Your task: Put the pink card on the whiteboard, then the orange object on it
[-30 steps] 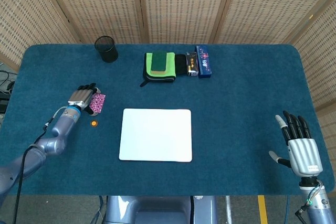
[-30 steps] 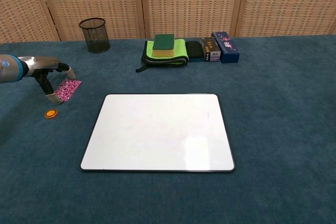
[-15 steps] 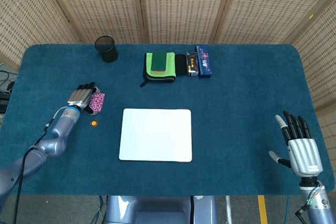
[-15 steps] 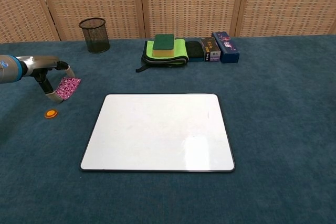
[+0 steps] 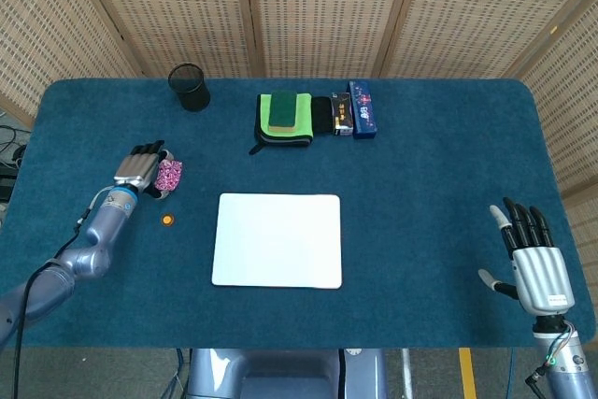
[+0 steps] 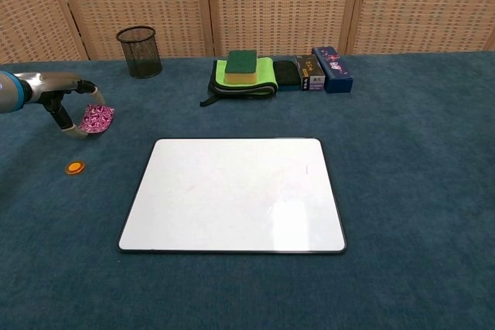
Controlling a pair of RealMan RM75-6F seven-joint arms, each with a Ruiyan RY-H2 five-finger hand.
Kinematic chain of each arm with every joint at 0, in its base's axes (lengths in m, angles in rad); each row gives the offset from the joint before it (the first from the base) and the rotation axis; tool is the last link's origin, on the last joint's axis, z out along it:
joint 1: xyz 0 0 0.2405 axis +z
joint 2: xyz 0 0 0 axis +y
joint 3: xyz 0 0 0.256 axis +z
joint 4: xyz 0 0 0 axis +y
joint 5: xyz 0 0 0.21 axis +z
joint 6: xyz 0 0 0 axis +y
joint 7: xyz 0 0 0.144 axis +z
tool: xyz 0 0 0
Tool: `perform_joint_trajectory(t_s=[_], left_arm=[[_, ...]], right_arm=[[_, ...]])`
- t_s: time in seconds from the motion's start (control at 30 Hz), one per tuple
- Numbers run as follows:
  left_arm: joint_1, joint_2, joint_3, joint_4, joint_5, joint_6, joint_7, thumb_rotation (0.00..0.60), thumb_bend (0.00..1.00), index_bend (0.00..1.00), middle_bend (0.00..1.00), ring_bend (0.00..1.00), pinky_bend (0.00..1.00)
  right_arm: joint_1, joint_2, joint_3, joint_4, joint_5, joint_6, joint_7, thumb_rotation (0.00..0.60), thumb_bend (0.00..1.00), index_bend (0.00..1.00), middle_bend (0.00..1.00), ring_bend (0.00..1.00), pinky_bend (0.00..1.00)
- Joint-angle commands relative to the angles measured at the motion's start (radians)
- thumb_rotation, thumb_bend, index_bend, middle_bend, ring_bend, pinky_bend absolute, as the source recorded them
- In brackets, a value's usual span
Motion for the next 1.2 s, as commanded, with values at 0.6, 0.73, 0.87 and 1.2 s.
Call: perform_joint_trajectory(t_s=[0.6,0.73,0.87,1.2], left_arm=[[0.007,0.230,-0.030,-0.521,0.105,0.180,0.069,0.600,0.26,0.47,0.00,0.00,0.00],[-0.003,0.244,-0.025,-0.619,0.110,0.208,0.108,0.600,0.26,0.46,0.00,0.00,0.00],[-0.021,0.248,-0.010,-0.694,0.096,0.221,0.160,0.600,0.25,0.46,0.00,0.00,0.00],[-0.084,0.164,0.023,-0.726,0.038,0.222,0.258,0.600,0.24,0.44,0.00,0.00,0.00]], right_arm=[[-0.001,0.000,0.000,0.000,-0.001,0.002,0.006,0.600,0.00,0.00,0.00,0.00,0.00],[-0.001,0.001,0.000,0.001,-0.001,0.003,0.011,0.600,0.00,0.00,0.00,0.00,0.00],[-0.001,0.003,0.000,0.002,0.000,0.001,0.017,0.600,0.00,0.00,0.00,0.00,0.00],[-0.001,0.004,0.000,0.005,-0.001,0.001,0.023,0.600,0.00,0.00,0.00,0.00,0.00]])
